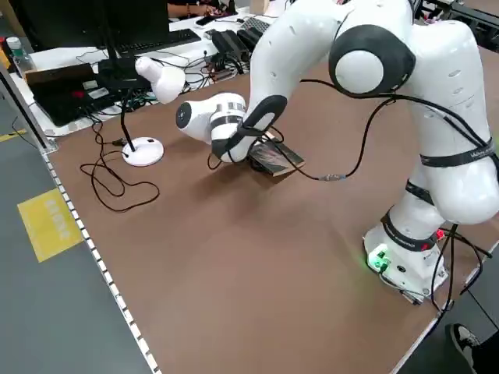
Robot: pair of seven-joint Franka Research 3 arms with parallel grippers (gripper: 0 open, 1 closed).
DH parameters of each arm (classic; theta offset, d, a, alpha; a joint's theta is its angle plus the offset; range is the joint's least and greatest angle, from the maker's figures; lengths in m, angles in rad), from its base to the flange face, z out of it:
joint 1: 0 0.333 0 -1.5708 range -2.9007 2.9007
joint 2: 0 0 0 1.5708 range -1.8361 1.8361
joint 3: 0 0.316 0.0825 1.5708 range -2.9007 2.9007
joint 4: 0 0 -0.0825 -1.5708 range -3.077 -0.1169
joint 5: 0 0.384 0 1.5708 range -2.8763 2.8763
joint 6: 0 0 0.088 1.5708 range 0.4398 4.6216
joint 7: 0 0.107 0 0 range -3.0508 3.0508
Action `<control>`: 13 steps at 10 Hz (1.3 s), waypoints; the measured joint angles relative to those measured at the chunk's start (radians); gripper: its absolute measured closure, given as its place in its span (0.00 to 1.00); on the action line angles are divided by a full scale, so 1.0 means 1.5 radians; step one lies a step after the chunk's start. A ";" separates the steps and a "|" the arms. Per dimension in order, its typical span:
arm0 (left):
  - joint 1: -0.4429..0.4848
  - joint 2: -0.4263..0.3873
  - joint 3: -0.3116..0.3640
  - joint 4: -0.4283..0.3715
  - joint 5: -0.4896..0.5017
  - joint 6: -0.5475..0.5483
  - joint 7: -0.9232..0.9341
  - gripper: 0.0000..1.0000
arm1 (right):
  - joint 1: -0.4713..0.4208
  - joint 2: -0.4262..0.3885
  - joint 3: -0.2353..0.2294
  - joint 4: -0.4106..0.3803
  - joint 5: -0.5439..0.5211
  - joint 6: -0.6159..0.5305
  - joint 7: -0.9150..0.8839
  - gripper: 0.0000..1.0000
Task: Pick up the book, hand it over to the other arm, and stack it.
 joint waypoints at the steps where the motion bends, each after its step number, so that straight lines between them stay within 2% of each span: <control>1: 0.000 0.001 0.000 0.000 0.000 0.000 0.000 0.16 | 0.000 0.000 0.000 0.000 0.000 0.000 0.000 0.00; 5: 0.000 0.005 0.000 0.001 0.000 0.000 0.000 0.19 | 0.000 0.000 0.000 0.000 0.001 0.000 0.000 0.00; 7: 0.000 0.006 0.000 0.001 0.000 0.000 0.002 0.35 | 0.000 0.000 0.000 0.000 0.002 0.001 0.000 0.00; 8: 0.000 0.006 0.000 0.001 0.000 0.000 0.005 0.35 | 0.000 0.000 0.000 0.000 0.003 0.001 0.000 0.00; 9: 0.000 0.006 0.000 0.002 0.000 0.000 0.009 0.41 | 0.000 0.000 0.000 0.000 0.003 0.001 0.000 0.00; 10: 0.000 0.006 0.000 0.003 0.000 0.000 0.011 0.49 | 0.000 0.000 0.000 0.000 0.003 0.001 0.000 0.00; 11: 0.000 0.006 0.000 0.004 0.000 0.000 0.012 0.64 | 0.000 0.000 0.000 0.000 0.003 0.001 0.000 0.00; 12: 0.000 0.006 0.000 0.006 0.000 0.000 0.012 0.64 | 0.000 0.000 0.000 0.000 0.003 0.001 0.000 0.00; 13: 0.000 0.006 0.000 0.008 0.000 0.000 0.012 0.70 | 0.000 0.000 0.000 0.000 0.003 0.001 0.000 0.00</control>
